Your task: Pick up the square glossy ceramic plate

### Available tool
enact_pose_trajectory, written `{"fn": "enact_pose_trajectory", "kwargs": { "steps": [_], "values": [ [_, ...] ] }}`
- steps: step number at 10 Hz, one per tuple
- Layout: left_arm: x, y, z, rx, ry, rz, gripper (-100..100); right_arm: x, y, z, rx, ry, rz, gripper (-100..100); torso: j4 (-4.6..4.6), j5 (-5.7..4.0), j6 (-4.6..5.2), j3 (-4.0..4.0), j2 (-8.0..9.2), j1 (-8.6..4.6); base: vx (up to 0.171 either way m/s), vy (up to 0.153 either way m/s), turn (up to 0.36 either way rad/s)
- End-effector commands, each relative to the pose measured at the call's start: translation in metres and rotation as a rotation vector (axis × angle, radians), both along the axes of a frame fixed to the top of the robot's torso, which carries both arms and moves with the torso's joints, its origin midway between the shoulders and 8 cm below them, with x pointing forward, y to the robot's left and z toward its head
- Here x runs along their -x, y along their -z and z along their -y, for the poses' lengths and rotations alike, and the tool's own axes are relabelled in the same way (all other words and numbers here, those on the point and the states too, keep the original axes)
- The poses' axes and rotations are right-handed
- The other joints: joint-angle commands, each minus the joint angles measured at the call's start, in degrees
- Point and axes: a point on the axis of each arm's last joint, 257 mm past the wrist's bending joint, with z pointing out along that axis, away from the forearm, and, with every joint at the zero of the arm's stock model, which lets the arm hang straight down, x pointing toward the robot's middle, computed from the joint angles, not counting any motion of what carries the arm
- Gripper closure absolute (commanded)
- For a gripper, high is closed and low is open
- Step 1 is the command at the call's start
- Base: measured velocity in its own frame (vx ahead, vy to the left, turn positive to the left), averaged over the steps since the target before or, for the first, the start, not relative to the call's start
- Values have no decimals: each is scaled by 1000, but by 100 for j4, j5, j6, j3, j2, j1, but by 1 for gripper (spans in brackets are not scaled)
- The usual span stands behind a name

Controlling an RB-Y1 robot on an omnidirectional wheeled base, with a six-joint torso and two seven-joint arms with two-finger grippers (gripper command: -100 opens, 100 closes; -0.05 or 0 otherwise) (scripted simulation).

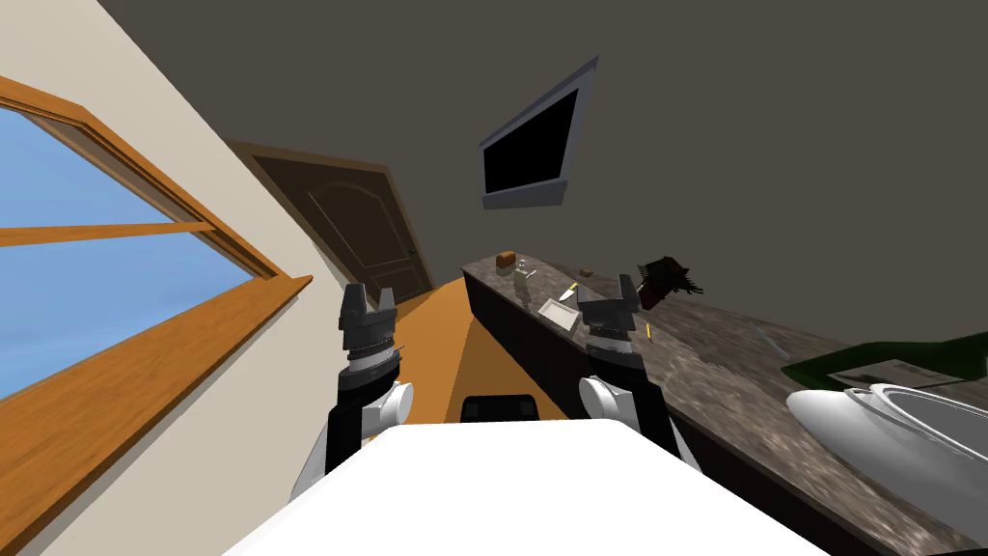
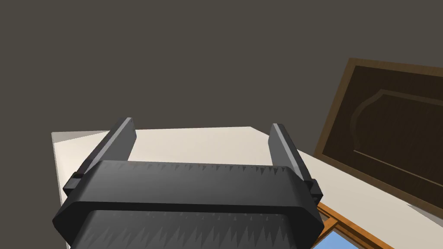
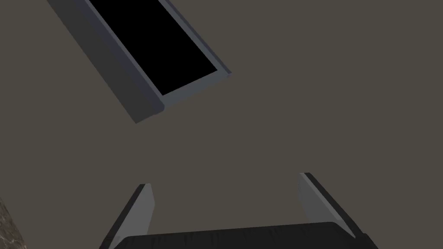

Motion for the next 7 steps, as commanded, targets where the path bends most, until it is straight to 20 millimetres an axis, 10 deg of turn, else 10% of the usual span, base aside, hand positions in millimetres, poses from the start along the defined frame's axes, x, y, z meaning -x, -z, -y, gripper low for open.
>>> {"fn": "enact_pose_trajectory", "kwargs": {
  "steps": [1,7],
  "values": [
    [0,0,0,0,0,0,0,-4,9,-6,48,-16,-32,-100,0,0,0,0,0,0,12,27,2],
    [0,0,0,0,0,0,0,-24,84,-19,258,-45,-245,-100,-2,9,0,-4,-7,39,17,95,-11]
  ]
}}
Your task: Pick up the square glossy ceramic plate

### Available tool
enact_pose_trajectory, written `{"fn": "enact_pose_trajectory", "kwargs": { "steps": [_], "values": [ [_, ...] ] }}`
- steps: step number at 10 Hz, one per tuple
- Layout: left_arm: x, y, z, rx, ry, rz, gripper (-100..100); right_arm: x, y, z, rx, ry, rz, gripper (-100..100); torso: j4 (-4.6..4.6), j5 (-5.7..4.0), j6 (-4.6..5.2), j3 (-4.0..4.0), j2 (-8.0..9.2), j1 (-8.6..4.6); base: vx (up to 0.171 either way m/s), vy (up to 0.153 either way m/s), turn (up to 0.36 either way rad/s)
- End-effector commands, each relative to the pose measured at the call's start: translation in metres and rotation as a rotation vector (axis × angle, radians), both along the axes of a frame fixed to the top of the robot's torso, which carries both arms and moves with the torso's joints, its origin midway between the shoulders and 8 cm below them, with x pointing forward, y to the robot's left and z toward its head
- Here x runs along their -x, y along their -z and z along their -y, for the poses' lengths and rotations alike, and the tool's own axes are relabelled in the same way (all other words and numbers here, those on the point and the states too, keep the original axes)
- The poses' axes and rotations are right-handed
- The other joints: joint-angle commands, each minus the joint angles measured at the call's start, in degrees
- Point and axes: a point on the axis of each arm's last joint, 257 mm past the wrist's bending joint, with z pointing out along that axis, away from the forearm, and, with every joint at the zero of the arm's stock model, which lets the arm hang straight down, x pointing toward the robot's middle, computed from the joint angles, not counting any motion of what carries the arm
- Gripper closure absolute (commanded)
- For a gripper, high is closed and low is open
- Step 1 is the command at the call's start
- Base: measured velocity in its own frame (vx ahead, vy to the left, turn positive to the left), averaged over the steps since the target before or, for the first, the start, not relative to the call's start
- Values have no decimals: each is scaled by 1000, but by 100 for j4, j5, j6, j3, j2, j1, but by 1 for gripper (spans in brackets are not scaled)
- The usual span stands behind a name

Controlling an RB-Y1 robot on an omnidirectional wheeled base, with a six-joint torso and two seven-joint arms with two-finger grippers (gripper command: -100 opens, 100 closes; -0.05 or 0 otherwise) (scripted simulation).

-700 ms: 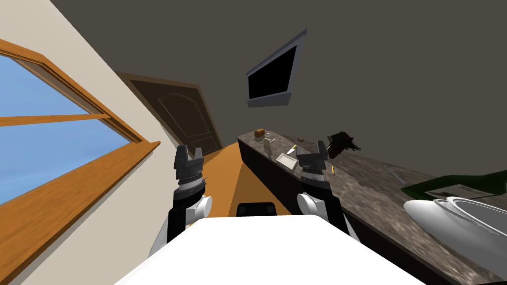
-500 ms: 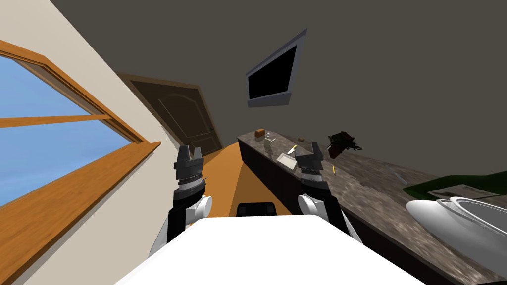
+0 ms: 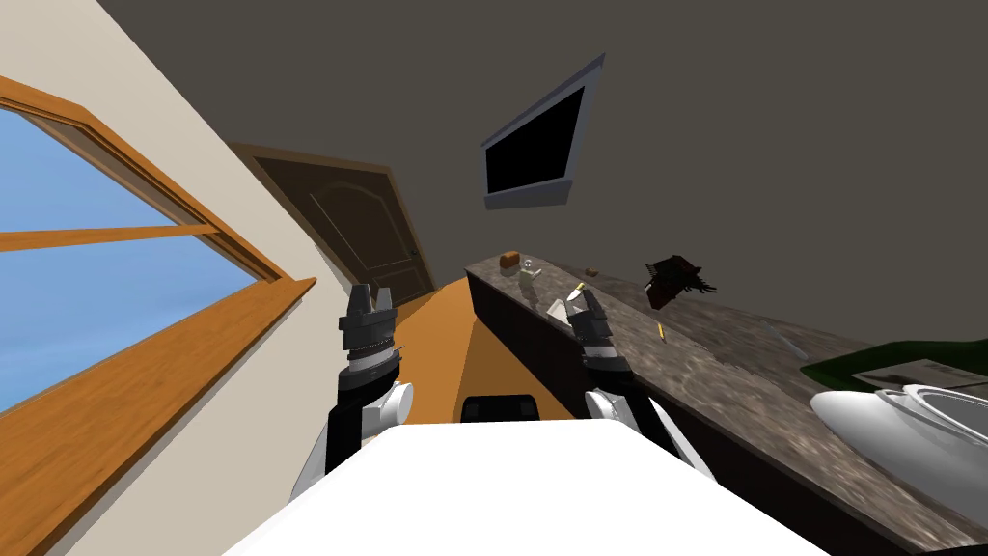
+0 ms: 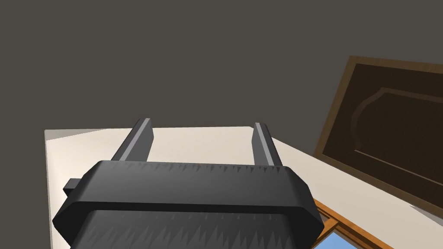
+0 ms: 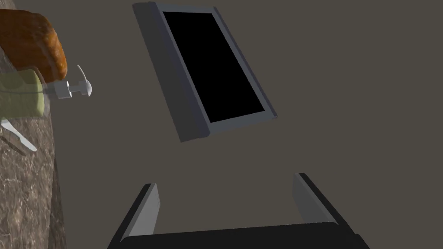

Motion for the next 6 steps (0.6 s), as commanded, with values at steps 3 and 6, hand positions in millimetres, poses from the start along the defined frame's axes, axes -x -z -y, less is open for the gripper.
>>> {"fn": "enact_pose_trajectory", "kwargs": {
  "steps": [3,6],
  "values": [
    [0,0,0,0,0,0,0,-5,57,2,133,-1,-145,-100,-2,2,0,-5,-9,5,24,116,-20],
    [0,0,0,0,0,0,0,2,137,8,314,-3,-335,-100,-1,10,1,-2,-4,44,29,204,-39]
  ]
}}
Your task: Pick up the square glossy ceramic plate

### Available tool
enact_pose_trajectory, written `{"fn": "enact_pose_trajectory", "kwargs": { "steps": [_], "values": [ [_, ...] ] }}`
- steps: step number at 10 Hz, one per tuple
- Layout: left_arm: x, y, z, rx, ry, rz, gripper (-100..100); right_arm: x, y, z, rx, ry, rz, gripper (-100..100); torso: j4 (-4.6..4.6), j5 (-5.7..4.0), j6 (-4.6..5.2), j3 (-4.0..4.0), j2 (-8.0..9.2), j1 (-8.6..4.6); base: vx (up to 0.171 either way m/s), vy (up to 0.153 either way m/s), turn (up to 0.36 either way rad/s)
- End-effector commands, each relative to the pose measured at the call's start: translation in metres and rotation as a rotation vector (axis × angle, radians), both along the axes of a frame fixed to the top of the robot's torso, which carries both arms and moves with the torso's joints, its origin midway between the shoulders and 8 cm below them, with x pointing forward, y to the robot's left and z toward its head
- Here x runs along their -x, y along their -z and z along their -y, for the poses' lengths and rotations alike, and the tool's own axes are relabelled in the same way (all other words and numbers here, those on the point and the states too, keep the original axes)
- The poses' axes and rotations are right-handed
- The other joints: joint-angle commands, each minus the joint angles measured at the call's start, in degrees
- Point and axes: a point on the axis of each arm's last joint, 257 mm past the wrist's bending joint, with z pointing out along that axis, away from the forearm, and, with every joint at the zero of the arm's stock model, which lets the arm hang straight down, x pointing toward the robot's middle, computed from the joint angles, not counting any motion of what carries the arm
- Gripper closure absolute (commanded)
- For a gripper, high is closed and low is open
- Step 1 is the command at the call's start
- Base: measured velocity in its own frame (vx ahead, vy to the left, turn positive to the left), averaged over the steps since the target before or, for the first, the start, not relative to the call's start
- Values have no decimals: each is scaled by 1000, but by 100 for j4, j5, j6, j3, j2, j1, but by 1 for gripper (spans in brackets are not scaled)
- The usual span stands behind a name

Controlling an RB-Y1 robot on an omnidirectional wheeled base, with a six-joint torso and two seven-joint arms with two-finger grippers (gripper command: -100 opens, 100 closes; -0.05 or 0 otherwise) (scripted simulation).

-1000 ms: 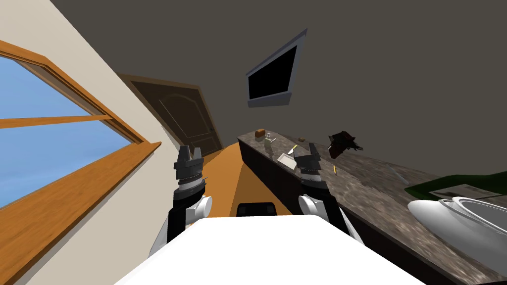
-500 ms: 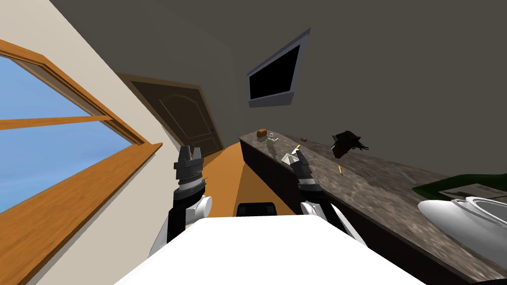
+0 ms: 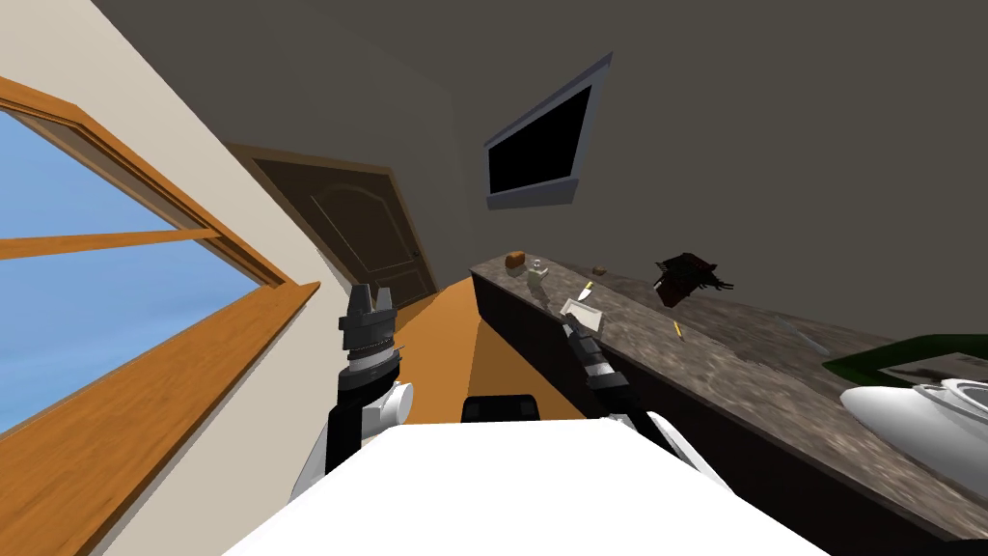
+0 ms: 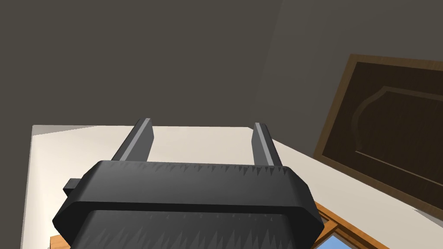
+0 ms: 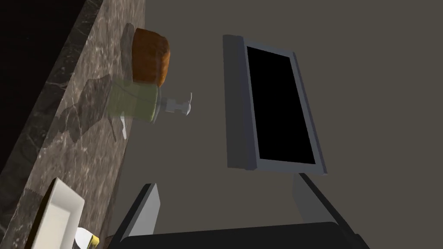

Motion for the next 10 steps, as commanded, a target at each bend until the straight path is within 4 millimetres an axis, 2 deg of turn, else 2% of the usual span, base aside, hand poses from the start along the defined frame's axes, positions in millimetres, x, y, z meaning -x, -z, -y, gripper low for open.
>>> {"fn": "enact_pose_trajectory", "kwargs": {
  "steps": [1,2,3,5,6,7,8,10],
  "values": [
    [0,0,0,0,0,0,0,-2,21,0,43,1,-49,-100,0,0,0,0,0,0,23,148,-30],
    [0,0,0,0,0,0,0,5,49,4,108,-4,-114,-100,0,-4,-1,0,2,-23,35,164,-10],
    [0,0,0,0,0,0,0,5,51,5,109,-2,-118,-100,0,-5,-1,-1,-2,-22,23,121,-21],
    [0,0,0,0,0,0,0,23,104,16,243,-18,-244,-100,1,-9,0,3,7,-39,20,158,-23],
    [0,0,0,0,0,0,0,25,110,18,244,-14,-258,-100,1,-4,1,2,3,-19,20,162,-27],
    [0,0,0,0,0,0,0,35,130,23,313,-28,-308,-100,1,-4,-1,2,3,-25,21,154,-4],
    [0,0,0,0,0,0,0,38,138,27,314,-24,-327,-100,1,-5,0,2,4,-26,19,113,-17],
    [0,0,0,0,0,0,0,68,187,46,456,-53,-452,-100,0,-9,-1,0,1,-44,44,149,4]
  ]
}}
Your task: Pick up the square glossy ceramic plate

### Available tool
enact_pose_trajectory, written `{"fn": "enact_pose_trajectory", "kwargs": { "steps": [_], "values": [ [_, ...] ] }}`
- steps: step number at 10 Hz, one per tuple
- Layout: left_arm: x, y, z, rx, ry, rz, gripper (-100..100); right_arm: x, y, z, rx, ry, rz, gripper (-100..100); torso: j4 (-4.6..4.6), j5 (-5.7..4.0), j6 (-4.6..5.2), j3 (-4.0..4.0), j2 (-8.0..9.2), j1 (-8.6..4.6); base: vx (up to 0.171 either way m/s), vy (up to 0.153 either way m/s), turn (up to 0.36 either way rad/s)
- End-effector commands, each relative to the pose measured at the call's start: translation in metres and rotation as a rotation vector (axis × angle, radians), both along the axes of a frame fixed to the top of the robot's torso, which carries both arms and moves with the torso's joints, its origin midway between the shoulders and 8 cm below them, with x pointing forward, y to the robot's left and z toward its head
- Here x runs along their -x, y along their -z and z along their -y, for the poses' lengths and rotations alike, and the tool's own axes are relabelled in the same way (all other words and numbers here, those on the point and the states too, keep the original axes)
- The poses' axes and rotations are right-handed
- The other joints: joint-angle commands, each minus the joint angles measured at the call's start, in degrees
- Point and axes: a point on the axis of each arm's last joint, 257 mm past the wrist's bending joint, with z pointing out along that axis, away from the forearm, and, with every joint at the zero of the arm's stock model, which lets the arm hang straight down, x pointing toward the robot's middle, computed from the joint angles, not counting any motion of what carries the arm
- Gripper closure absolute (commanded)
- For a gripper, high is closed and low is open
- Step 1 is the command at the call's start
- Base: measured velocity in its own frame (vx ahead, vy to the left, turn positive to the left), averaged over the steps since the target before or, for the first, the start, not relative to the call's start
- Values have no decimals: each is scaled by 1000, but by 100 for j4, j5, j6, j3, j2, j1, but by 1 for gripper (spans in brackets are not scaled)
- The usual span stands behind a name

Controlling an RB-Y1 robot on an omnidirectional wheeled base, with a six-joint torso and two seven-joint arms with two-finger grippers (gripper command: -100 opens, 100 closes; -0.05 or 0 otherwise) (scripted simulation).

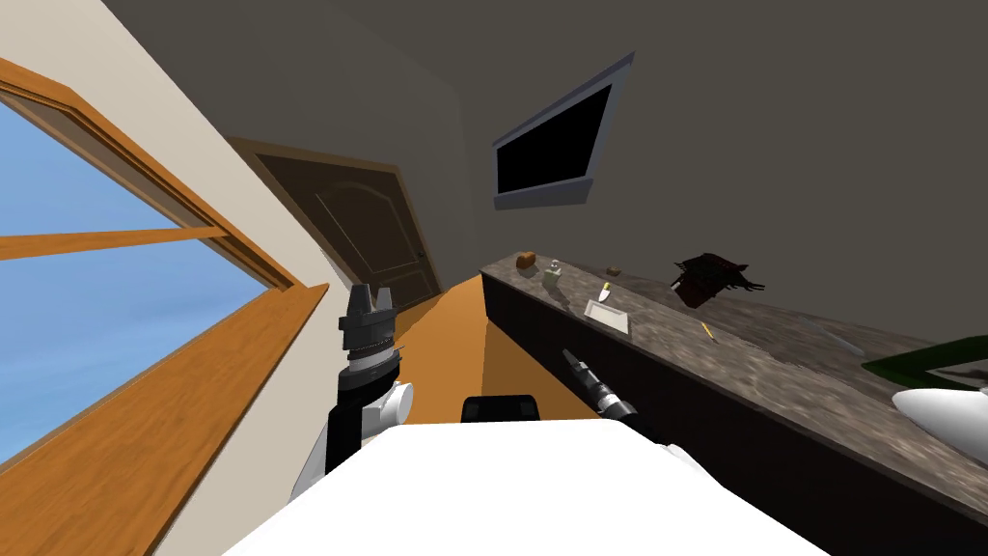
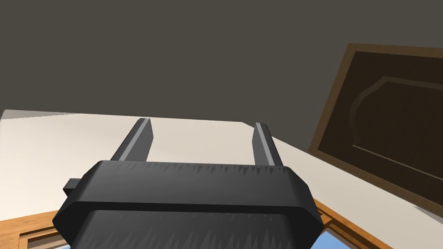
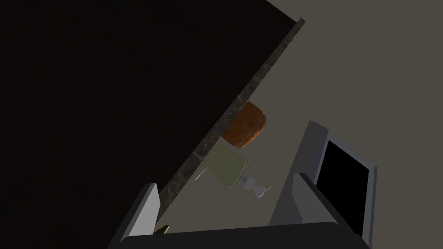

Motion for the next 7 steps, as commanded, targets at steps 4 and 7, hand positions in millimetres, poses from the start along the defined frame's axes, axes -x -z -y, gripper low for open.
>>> {"fn": "enact_pose_trajectory", "kwargs": {
  "steps": [4,7],
  "values": [
    [0,0,0,0,0,0,0,51,64,35,188,-44,-188,-100,2,-1,-1,4,8,-17,38,149,14],
    [0,0,0,0,0,0,0,72,84,52,260,-67,-254,-100,2,-4,-1,4,8,-31,27,78,18]
  ]
}}
